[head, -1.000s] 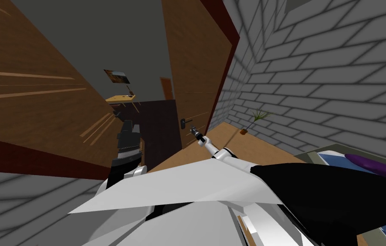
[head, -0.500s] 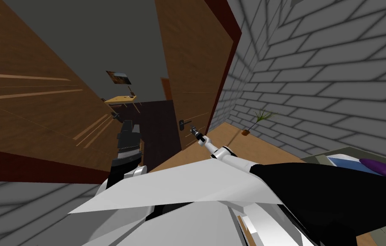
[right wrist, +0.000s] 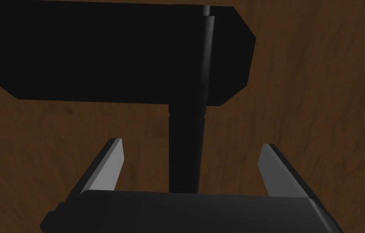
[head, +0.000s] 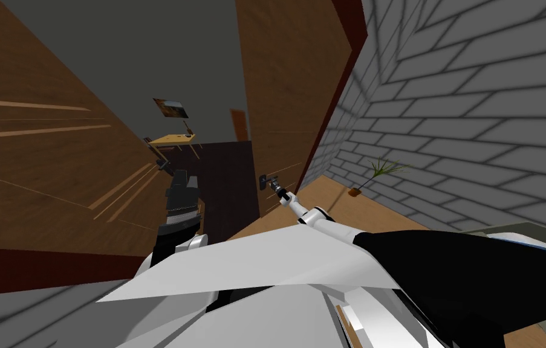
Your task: Push the door open
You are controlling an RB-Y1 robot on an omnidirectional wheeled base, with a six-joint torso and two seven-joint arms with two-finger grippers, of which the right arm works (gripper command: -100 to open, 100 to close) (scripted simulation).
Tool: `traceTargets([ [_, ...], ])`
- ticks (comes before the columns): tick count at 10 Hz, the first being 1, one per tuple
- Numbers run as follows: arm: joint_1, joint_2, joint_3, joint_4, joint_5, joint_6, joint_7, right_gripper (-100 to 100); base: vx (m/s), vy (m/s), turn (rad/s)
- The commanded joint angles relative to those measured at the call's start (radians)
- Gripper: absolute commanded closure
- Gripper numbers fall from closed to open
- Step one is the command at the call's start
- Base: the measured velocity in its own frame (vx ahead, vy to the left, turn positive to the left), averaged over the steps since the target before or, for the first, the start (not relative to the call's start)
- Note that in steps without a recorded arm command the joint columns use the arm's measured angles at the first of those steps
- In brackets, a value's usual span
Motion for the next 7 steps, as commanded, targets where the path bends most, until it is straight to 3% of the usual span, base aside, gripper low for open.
traceTargets([
  [1,-0.003,0.004,-0.006,0.005,-0.004,0.003,0.008,-100,0.211,0.055,0.031],
  [2,-0.002,0.003,-0.003,0.003,-0.002,0.002,0.004,-100,0.099,0.021,0.007],
  [3,-0.002,0.003,-0.003,0.003,-0.002,0.002,0.004,100,-0.013,-0.001,-0.005],
  [7,-0.002,0.003,-0.003,0.003,-0.002,0.002,0.004,100,-0.011,-0.005,0.007],
])
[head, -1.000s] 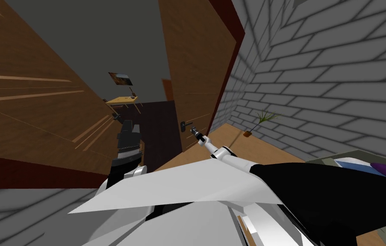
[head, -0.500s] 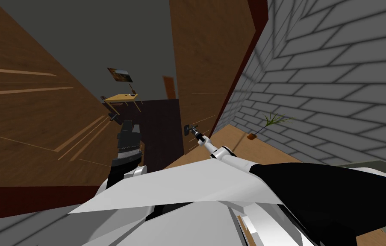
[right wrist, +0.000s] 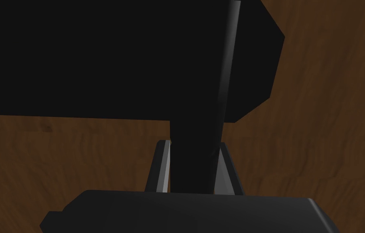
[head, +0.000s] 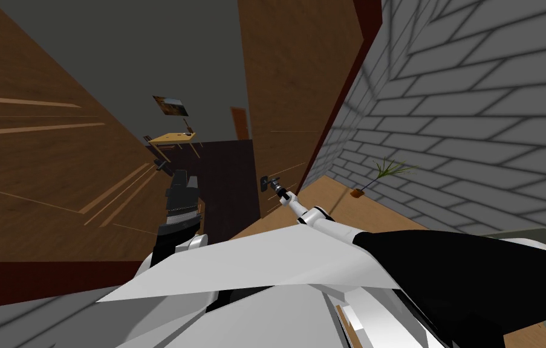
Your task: Push the door open
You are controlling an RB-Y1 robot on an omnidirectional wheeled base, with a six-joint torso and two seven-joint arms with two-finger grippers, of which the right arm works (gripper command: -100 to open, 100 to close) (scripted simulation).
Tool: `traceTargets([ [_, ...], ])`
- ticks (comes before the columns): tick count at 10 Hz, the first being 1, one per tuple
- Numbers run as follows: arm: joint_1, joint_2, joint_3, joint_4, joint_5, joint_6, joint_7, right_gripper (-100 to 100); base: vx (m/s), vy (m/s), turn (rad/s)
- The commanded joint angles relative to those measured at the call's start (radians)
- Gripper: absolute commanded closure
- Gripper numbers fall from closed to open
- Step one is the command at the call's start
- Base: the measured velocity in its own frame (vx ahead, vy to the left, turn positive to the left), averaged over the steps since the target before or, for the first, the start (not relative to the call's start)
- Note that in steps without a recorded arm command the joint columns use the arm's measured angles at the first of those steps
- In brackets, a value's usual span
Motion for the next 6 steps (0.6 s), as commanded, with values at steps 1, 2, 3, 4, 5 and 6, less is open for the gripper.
traceTargets([
  [1,0.007,0.001,0.002,0.003,0.0,-0.001,-0.001,100,0.0,0.0,0.0],
  [2,0.001,-0.002,-0.01,0.001,-0.004,0.002,0.007,100,0.086,0.061,-0.018],
  [3,0.002,-0.003,-0.016,0.002,-0.007,0.003,0.011,100,0.138,0.108,-0.052],
  [4,0.003,-0.004,-0.021,0.003,-0.009,0.004,0.014,100,0.133,0.115,-0.041],
  [5,0.004,-0.005,-0.03,0.004,-0.014,0.005,0.021,100,0.151,0.119,-0.031],
  [6,0.005,-0.006,-0.035,0.004,-0.016,0.006,0.024,100,0.156,0.096,-0.012],
])
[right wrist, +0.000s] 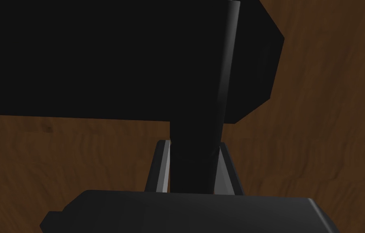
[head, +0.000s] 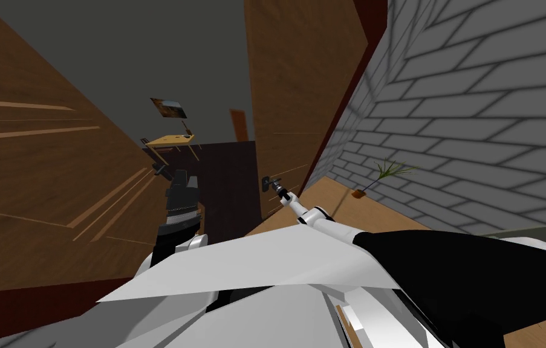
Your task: Push the door open
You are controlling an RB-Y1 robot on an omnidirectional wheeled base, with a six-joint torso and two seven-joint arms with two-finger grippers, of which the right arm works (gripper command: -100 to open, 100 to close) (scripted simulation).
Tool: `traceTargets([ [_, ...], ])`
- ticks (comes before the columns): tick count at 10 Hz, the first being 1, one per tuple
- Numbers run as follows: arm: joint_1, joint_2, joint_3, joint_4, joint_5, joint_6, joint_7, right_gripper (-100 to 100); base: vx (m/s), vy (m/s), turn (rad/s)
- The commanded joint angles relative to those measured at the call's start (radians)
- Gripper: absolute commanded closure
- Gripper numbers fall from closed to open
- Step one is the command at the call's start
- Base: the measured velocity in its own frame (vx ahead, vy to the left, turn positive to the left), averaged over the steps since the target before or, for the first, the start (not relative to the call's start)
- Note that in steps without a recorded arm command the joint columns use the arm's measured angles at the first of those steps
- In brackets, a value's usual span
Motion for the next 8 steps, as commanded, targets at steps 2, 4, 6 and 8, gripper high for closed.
traceTargets([
  [2,0.006,-0.011,-0.025,-0.025,-0.011,0.008,0.013,100,0.112,0.08,-0.021],
  [4,0.009,-0.015,-0.045,-0.023,-0.02,0.012,0.027,100,0.147,0.125,-0.055],
  [6,0.01,-0.016,-0.052,-0.022,-0.023,0.013,0.032,100,0.107,0.113,-0.03],
  [8,0.013,-0.022,-0.082,-0.019,-0.037,0.018,0.053,100,0.133,0.143,-0.059],
])
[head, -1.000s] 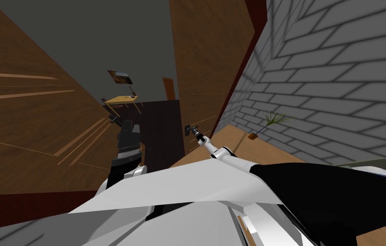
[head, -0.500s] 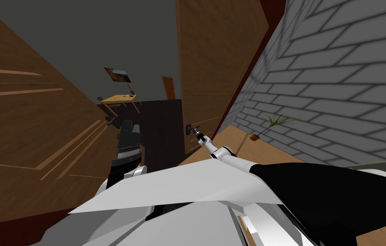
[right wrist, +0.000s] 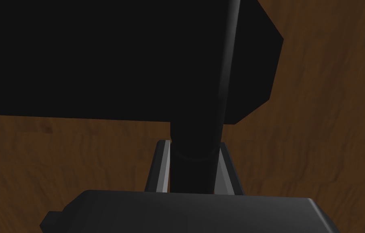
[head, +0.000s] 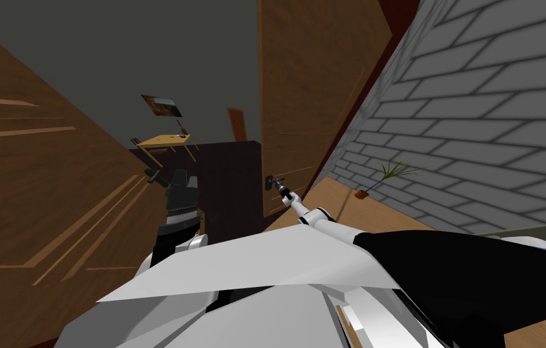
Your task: Push the door open
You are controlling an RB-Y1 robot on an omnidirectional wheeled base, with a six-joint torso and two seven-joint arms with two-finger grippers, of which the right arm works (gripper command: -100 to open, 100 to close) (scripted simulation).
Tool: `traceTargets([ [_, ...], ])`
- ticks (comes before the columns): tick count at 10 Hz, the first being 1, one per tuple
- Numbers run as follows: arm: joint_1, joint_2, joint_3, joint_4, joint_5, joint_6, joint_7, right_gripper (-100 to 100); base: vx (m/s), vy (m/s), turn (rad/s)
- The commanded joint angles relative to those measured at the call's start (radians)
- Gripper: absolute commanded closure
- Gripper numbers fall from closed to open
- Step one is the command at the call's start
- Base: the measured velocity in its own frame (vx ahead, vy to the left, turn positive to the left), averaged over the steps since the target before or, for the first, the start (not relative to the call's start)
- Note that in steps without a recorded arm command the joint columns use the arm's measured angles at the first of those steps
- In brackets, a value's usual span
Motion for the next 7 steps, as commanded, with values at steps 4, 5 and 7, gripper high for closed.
traceTargets([
  [4,0.001,-0.016,-0.057,0.002,-0.024,0.006,0.036,100,0.135,0.137,-0.064],
  [5,0.003,-0.018,-0.073,0.004,-0.032,0.009,0.048,100,0.119,0.104,-0.038],
  [7,0.005,-0.021,-0.089,0.006,-0.039,0.011,0.058,100,0.126,0.117,-0.044],
])
